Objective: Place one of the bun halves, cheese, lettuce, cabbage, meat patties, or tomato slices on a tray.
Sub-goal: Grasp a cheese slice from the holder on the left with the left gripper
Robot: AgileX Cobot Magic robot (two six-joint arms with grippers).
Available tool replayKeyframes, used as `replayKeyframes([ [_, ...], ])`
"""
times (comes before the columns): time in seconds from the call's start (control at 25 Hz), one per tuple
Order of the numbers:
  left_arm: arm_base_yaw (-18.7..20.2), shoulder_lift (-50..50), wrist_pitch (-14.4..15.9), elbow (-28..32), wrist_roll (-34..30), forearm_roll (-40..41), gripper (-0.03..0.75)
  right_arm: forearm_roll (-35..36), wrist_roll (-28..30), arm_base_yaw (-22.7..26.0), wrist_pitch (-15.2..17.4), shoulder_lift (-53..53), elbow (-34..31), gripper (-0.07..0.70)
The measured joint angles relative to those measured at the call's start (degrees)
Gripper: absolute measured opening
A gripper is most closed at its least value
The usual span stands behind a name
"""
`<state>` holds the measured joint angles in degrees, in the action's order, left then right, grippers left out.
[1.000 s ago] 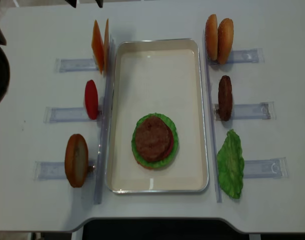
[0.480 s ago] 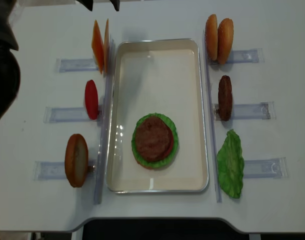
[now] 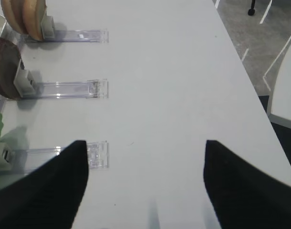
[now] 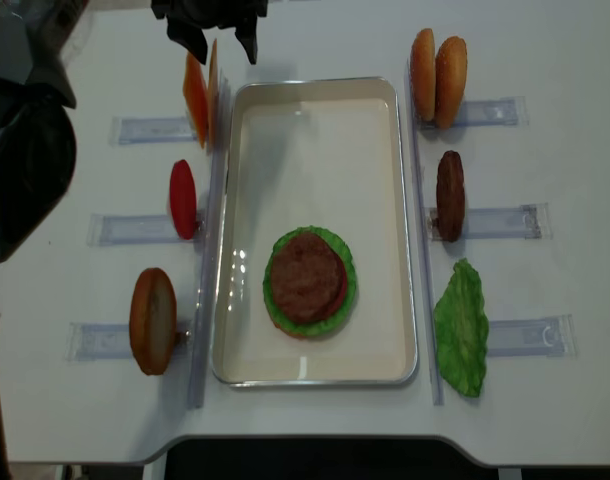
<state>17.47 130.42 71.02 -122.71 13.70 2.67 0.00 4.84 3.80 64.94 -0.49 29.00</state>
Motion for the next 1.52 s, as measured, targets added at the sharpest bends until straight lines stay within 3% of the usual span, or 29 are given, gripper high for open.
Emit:
replayKeyframes([
  [0.52,0.00,0.06,0.00,-0.04,0.02,4.03,0.643,0.00,0.00,0.00,0.00,0.00,0.00,0.486],
  [1.52,0.00,3.43,0.00,-0.06,0.14,1.70,0.639,0.00,0.00,0.00,0.00,0.00,0.00,0.486],
])
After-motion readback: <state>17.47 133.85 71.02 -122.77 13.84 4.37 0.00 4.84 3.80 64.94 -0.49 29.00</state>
